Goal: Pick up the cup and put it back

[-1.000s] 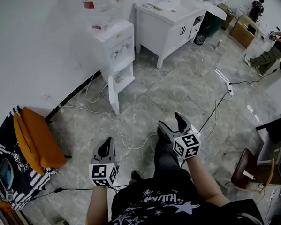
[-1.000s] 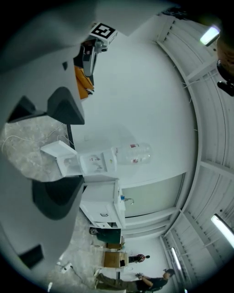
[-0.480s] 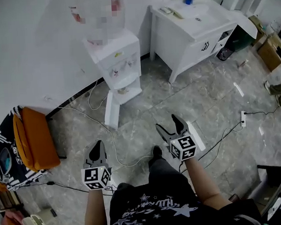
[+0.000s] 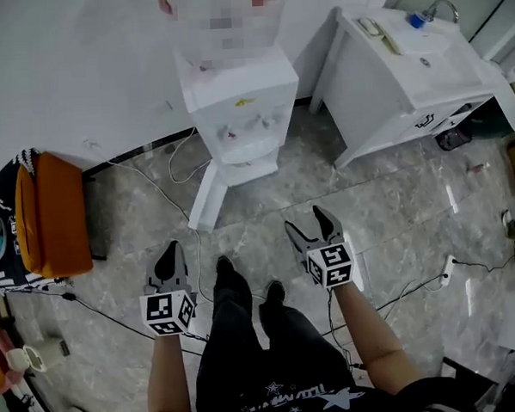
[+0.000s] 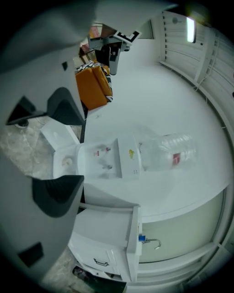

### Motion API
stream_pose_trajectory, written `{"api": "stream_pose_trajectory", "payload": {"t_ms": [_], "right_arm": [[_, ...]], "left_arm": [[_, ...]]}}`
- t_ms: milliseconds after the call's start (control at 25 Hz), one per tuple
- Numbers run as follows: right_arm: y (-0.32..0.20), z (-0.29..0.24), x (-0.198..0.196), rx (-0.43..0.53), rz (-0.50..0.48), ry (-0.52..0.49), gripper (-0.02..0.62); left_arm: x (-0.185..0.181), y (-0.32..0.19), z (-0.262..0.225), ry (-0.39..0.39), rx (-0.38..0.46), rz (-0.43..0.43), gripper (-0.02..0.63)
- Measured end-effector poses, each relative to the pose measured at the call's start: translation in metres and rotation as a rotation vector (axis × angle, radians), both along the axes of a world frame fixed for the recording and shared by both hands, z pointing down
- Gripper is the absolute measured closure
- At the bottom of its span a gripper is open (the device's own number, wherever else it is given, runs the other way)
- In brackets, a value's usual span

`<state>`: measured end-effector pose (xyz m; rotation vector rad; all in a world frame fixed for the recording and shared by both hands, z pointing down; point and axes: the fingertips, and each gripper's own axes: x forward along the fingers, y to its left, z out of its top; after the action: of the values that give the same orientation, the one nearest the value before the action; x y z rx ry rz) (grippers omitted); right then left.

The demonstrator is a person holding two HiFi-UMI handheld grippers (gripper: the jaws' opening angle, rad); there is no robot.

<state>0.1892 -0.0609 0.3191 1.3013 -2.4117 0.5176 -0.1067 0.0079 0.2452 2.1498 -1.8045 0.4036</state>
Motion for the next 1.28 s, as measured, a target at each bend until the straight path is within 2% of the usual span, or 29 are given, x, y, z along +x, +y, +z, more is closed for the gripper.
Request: {"api": "stream_pose_trajectory", "payload": {"t_ms": [160,280,480,680,920,1160,1280], "right_arm": [[-0.037,0.060,-0.010,-0.013,-0.012,0.027,0.255],[-0.071,0.114,-0.018,0.004,-0.025,0.053,0.264],[-0.134,0.218,-0.051,0.033,-0.035,0.049,0.282],[-0.180,0.313,-0.092,0.061,-0.091,0.061,0.287],[-0.240,0.409,-0.115,0.075,-0.087,0.074,0.296],[-0.283,0.480,-0.124,0.067,-0.112,0.080,0.331],[-0.299,0.508,-0.132,0.068,-0.125,0.101,0.345]], "left_arm": [[-0.014,-0.034,0.054,-0.007,0.009,-0.011,0.595],[-0.028,-0.063,0.105,0.030,0.041,-0.023,0.595],[-0.059,-0.116,0.197,0.027,0.074,-0.027,0.595],[-0.057,-0.154,0.264,0.066,0.110,0.004,0.595],[-0.099,-0.200,0.308,0.068,0.139,-0.023,0.595],[-0.130,-0.215,0.347,0.013,0.151,-0.024,0.595],[-0.142,-0.217,0.350,0.079,0.178,-0.048,0.595]]}}
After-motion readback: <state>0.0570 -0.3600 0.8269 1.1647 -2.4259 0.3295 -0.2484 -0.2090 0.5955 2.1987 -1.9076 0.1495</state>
